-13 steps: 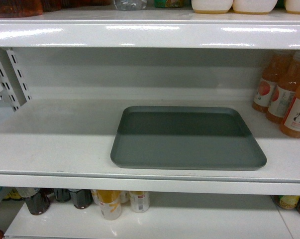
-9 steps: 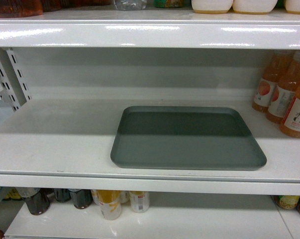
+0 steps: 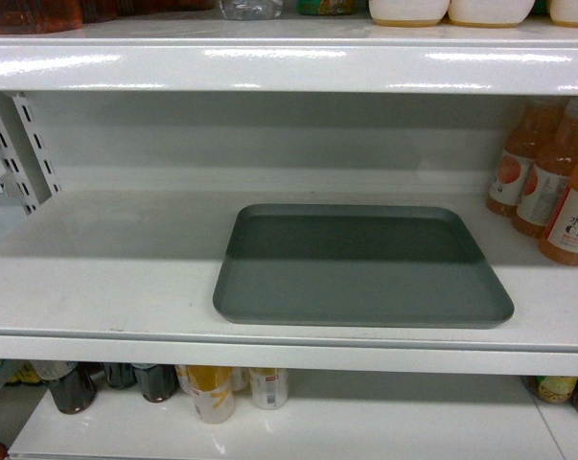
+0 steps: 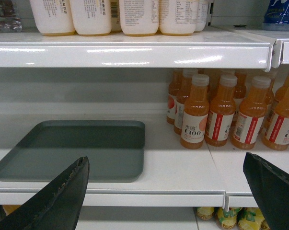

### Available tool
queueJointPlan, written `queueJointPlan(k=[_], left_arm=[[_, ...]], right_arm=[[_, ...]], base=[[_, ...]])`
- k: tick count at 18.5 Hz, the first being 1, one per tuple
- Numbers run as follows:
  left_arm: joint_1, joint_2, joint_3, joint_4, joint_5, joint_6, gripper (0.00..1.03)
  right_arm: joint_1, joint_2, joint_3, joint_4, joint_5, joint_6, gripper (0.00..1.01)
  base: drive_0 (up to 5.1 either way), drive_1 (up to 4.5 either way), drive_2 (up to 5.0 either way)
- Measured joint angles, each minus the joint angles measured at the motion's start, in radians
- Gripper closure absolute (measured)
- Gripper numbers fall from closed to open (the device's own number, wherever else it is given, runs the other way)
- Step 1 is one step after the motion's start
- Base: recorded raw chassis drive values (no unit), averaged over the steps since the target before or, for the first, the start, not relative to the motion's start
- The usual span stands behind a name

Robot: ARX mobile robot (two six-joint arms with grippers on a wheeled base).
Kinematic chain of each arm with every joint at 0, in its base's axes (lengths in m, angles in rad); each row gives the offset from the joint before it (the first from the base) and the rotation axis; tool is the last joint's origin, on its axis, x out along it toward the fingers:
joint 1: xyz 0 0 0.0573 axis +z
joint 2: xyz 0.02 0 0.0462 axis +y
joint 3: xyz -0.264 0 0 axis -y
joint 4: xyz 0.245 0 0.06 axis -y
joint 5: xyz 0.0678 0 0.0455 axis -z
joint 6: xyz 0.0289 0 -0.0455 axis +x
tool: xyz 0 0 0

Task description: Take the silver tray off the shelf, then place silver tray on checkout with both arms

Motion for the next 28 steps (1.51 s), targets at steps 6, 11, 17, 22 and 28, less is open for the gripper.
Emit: queueJointPlan(k=[6,11,17,22,28], left_arm=[[0.0,0.0,0.0,0.0,0.0,0.0,0.05],[0.0,0.0,0.0,0.0,0.0,0.0,0.05],[0.0,0.0,0.0,0.0,0.0,0.0,0.05],[0.0,0.0,0.0,0.0,0.0,0.0,0.05],[0.0,0.0,0.0,0.0,0.0,0.0,0.05]], right_arm=[[0.0,0.0,0.0,0.0,0.0,0.0,0.03],[0.0,0.0,0.0,0.0,0.0,0.0,0.03],[0.0,0.0,0.0,0.0,0.0,0.0,0.03],[0.0,0.0,0.0,0.0,0.0,0.0,0.03],[0.0,0.0,0.0,0.0,0.0,0.0,0.03]], base=[[0.0,0.0,0.0],[0.0,0.0,0.0],[0.0,0.0,0.0],[0.0,0.0,0.0],[0.0,0.0,0.0]])
